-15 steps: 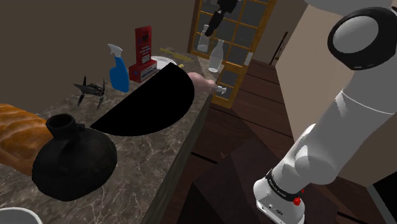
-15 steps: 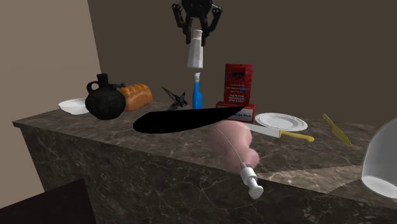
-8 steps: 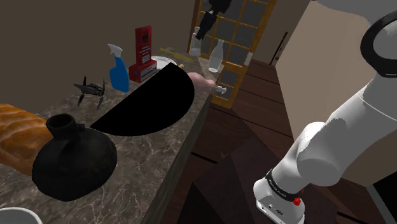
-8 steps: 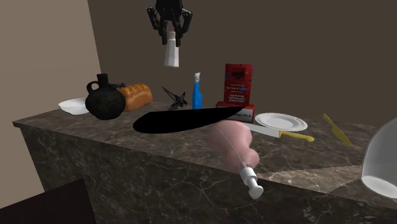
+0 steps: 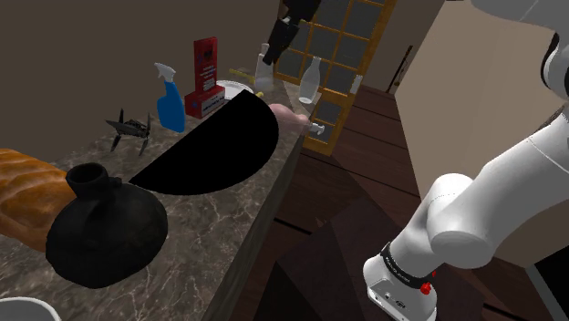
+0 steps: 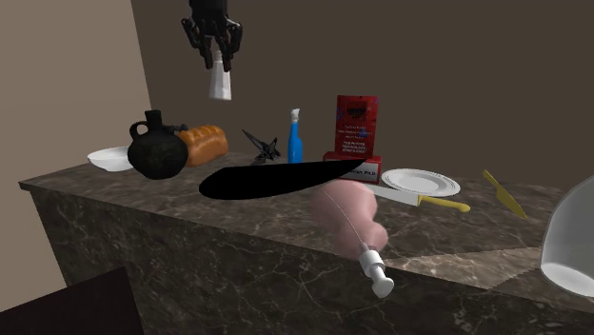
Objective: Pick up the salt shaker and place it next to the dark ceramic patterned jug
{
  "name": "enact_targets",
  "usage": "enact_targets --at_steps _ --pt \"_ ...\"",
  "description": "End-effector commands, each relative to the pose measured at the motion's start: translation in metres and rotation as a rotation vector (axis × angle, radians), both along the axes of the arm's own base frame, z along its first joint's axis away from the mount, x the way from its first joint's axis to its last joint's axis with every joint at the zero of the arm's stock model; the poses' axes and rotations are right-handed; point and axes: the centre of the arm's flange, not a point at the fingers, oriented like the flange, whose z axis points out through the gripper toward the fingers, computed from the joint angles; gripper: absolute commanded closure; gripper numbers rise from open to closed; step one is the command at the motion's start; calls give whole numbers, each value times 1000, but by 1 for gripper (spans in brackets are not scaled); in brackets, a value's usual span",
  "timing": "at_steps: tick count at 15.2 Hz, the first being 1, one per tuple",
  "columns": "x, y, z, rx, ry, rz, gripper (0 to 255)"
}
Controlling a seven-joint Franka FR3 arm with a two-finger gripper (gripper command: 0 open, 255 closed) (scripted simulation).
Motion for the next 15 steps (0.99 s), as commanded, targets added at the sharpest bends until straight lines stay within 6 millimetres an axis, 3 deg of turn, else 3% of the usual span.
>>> enact_targets --at_steps 1,15 --pt "-9 24 0 0 0 -1 255" --pt "-84 193 0 0 0 -1 255"
